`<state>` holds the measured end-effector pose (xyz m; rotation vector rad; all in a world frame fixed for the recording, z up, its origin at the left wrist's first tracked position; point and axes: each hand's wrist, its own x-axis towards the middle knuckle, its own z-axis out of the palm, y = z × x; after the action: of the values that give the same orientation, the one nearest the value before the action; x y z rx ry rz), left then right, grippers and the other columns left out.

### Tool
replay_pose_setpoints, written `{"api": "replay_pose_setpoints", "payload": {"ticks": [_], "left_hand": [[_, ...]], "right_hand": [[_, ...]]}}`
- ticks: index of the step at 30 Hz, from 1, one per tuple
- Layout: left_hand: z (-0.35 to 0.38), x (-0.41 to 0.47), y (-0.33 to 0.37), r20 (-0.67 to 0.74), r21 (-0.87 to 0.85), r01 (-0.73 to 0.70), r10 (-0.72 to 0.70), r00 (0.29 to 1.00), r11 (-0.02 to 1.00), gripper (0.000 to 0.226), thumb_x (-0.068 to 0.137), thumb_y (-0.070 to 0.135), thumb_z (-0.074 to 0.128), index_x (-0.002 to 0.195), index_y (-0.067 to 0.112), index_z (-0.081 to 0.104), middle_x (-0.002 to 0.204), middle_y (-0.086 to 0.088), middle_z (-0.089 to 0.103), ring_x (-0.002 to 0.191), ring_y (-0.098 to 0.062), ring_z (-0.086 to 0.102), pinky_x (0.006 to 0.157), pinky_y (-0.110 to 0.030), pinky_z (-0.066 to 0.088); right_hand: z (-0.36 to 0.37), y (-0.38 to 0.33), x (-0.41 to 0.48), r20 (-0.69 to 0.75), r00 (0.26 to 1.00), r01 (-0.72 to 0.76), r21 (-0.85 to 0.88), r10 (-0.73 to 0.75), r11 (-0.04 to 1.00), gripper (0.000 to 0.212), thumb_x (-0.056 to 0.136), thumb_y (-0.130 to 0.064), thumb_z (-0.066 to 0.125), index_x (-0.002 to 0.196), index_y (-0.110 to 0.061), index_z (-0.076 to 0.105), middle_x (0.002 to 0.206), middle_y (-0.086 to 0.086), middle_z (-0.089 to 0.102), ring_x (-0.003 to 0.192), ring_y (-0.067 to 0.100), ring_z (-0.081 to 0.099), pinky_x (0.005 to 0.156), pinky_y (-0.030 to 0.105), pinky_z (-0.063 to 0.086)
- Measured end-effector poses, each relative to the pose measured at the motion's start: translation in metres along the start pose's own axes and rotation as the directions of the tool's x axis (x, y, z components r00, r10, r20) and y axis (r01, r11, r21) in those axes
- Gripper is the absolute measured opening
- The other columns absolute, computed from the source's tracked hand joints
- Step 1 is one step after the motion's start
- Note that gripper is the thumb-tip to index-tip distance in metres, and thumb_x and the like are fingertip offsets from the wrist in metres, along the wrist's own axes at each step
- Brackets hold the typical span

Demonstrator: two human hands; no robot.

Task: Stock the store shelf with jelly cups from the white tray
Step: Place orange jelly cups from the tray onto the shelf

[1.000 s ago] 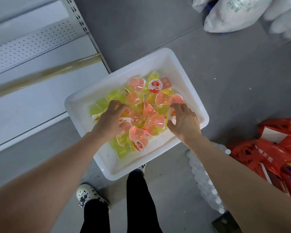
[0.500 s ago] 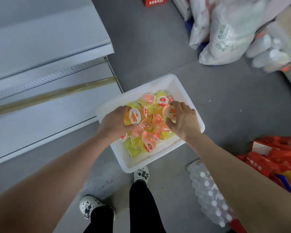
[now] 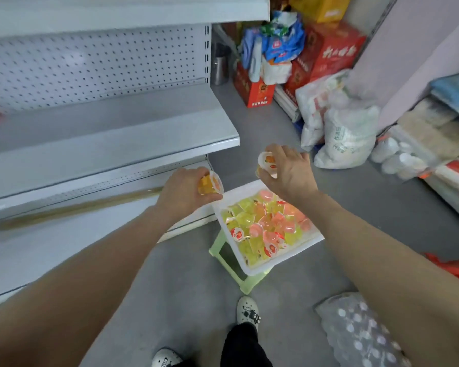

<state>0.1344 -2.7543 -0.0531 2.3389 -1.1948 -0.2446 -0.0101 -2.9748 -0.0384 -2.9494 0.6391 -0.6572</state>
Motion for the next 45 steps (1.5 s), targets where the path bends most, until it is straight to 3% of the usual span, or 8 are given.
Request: {"api": "replay_pose_setpoints", "payload": {"ticks": [7, 13, 21, 25, 29, 33, 36, 45], "left_hand": [[-0.123, -0.037, -0.026, -0.194, -0.026, 0.052, -0.056, 0.979, 0.998, 0.06, 0.073, 0.056, 0.074, 0.118, 0.023, 0.052, 0.101, 0.001, 0.065, 0.094, -0.021, 0.058, 0.072, -0.031, 0.042], [-0.22, -0.054, -0.037, -0.395, -0.072, 0.033, -0.059, 0.917, 0.997, 0.048, 0.072, 0.056, 0.075, 0.104, 0.025, 0.059, 0.096, 0.007, 0.068, 0.088, -0.016, 0.063, 0.078, -0.032, 0.05], [-0.301, -0.034, -0.061, -0.533, -0.204, 0.079, -0.179, 0.827, 0.976, 0.055, 0.069, 0.05, 0.08, 0.113, 0.023, 0.061, 0.101, 0.009, 0.068, 0.087, -0.011, 0.064, 0.077, -0.026, 0.049], [-0.325, -0.008, -0.079, -0.556, -0.242, 0.099, -0.222, 0.801, 0.965, 0.05, 0.067, 0.043, 0.084, 0.107, 0.025, 0.06, 0.093, 0.01, 0.068, 0.085, -0.01, 0.065, 0.075, -0.027, 0.051], [-0.342, 0.026, -0.094, -0.577, -0.195, 0.118, -0.211, 0.789, 0.974, 0.052, 0.065, 0.05, 0.084, 0.104, 0.024, 0.062, 0.097, 0.01, 0.066, 0.089, -0.009, 0.062, 0.08, -0.032, 0.052], [-0.354, 0.058, -0.106, -0.598, -0.133, 0.131, -0.185, 0.78, 0.982, 0.052, 0.064, 0.054, 0.082, 0.102, 0.022, 0.065, 0.1, 0.006, 0.059, 0.097, -0.014, 0.057, 0.082, -0.033, 0.049], [-0.358, 0.076, -0.113, -0.603, -0.125, 0.143, -0.189, 0.775, 0.982, 0.051, 0.064, 0.055, 0.082, 0.101, 0.023, 0.067, 0.102, 0.006, 0.058, 0.101, -0.013, 0.055, 0.083, -0.03, 0.047], [-0.348, 0.105, -0.114, -0.556, -0.162, 0.146, -0.212, 0.804, 0.976, 0.05, 0.059, 0.061, 0.079, 0.091, 0.027, 0.065, 0.09, 0.011, 0.065, 0.088, -0.008, 0.058, 0.075, -0.031, 0.05]], "right_hand": [[-0.067, -0.098, 0.06, -0.154, 0.976, 0.158, 0.019, -0.153, 0.987, 0.04, 0.08, -0.043, 0.057, 0.11, -0.017, 0.061, 0.093, 0.005, 0.065, 0.085, 0.032, 0.06, 0.077, 0.039, 0.036], [-0.12, -0.172, 0.117, -0.237, 0.941, 0.276, 0.119, -0.243, 0.954, 0.044, 0.081, -0.047, 0.057, 0.11, -0.014, 0.054, 0.088, 0.005, 0.065, 0.081, 0.032, 0.061, 0.075, 0.041, 0.04], [-0.157, -0.248, 0.216, -0.108, 0.951, 0.309, 0.368, -0.29, 0.877, 0.042, 0.078, -0.034, 0.072, 0.109, -0.016, 0.049, 0.103, 0.001, 0.065, 0.096, 0.024, 0.063, 0.078, 0.04, 0.05], [-0.157, -0.268, 0.27, -0.04, 0.956, 0.278, 0.425, -0.289, 0.861, 0.039, 0.077, -0.029, 0.072, 0.107, -0.017, 0.051, 0.101, 0.0, 0.059, 0.089, 0.022, 0.054, 0.069, 0.034, 0.042], [-0.142, -0.279, 0.324, -0.036, 0.952, 0.302, 0.296, -0.305, 0.906, 0.031, 0.077, -0.036, 0.07, 0.1, -0.021, 0.055, 0.098, -0.001, 0.062, 0.102, 0.026, 0.056, 0.082, 0.039, 0.045], [-0.126, -0.285, 0.363, 0.036, 0.938, 0.341, 0.064, -0.344, 0.938, 0.032, 0.08, -0.046, 0.064, 0.102, -0.024, 0.058, 0.085, -0.003, 0.052, 0.11, 0.028, 0.045, 0.09, 0.042, 0.034], [-0.115, -0.288, 0.381, 0.086, 0.932, 0.35, 0.043, -0.353, 0.936, 0.029, 0.084, -0.047, 0.061, 0.102, -0.024, 0.059, 0.083, -0.003, 0.046, 0.113, 0.026, 0.043, 0.097, 0.044, 0.031], [-0.086, -0.28, 0.406, 0.112, 0.914, 0.386, 0.055, -0.39, 0.921, 0.035, 0.082, -0.062, 0.055, 0.091, -0.029, 0.062, 0.093, 0.001, 0.064, 0.117, 0.026, 0.042, 0.097, 0.045, 0.032]]}}
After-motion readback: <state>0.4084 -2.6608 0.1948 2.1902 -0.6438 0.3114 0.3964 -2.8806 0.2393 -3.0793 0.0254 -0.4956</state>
